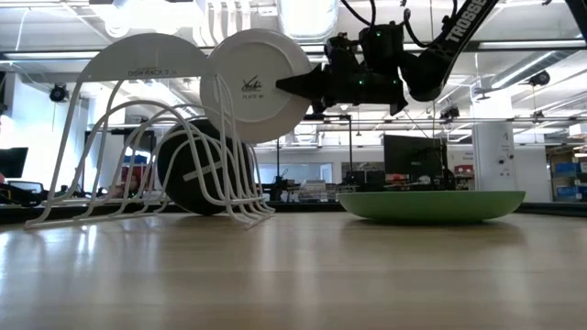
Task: Sort dishes
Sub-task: Put the white pattern plate in the dish rack
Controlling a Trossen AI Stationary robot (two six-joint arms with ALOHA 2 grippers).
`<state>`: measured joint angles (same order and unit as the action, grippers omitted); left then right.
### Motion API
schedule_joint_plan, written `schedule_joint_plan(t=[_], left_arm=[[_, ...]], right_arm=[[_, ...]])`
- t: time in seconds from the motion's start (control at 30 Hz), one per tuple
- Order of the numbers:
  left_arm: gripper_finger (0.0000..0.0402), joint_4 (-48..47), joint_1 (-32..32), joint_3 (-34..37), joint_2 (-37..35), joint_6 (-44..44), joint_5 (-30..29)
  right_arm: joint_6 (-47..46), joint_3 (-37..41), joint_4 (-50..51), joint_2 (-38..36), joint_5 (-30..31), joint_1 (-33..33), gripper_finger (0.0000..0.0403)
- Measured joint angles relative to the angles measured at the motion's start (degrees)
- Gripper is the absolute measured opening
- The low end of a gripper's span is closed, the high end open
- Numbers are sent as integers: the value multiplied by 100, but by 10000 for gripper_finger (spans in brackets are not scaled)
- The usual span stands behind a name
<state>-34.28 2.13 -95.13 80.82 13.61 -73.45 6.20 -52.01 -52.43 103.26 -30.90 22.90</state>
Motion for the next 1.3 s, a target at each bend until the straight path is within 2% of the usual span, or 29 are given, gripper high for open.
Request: schedule_joint_plan(t=[0.53,1.3], left_arm=[[284,-4,0,0,0,-54,0],[284,-10,0,0,7,-83,11]], right_arm=[[-109,0,707,0,251,-7,25],[-159,4,876,374,390,-66,24]])
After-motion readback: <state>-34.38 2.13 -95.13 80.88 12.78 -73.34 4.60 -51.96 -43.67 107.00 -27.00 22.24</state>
